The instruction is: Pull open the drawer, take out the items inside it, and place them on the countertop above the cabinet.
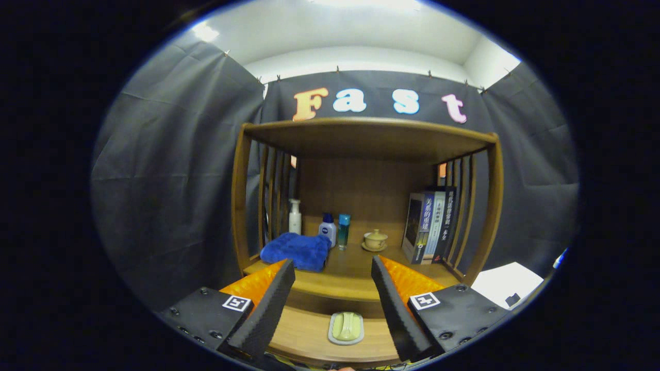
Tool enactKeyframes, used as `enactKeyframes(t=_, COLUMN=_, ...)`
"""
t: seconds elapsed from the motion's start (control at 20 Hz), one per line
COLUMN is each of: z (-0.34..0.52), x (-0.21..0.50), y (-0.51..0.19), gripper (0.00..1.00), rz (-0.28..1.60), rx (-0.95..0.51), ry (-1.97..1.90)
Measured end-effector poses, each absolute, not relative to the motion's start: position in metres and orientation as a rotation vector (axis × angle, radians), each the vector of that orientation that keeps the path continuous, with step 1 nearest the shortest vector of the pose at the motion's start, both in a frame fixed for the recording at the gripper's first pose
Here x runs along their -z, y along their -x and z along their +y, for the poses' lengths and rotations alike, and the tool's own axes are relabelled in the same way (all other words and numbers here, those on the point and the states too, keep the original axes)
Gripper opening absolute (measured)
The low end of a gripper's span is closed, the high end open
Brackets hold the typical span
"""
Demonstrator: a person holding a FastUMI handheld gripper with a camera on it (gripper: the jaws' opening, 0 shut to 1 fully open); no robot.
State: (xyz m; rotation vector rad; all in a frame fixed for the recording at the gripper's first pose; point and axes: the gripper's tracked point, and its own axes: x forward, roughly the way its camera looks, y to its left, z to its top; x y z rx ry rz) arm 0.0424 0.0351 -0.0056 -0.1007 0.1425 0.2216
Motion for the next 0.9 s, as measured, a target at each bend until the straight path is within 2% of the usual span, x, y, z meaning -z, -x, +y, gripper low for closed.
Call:
enactKeyframes(t=0.2, z=0.024, x=0.066, y=-0.089, gripper=0.96, rz=0.366, rx=-0.187, ry=0.086)
enactKeyframes(t=0.45, z=0.019, x=0.158, y=-0.098, gripper=0.97, rz=0.666, rx=-0.159, ry=0.052)
enactKeyframes(t=0.9, z=-0.002, x=0.23, y=-0.11, gripper=0.93, rz=0.908, rx=-0.076, ry=-0.023)
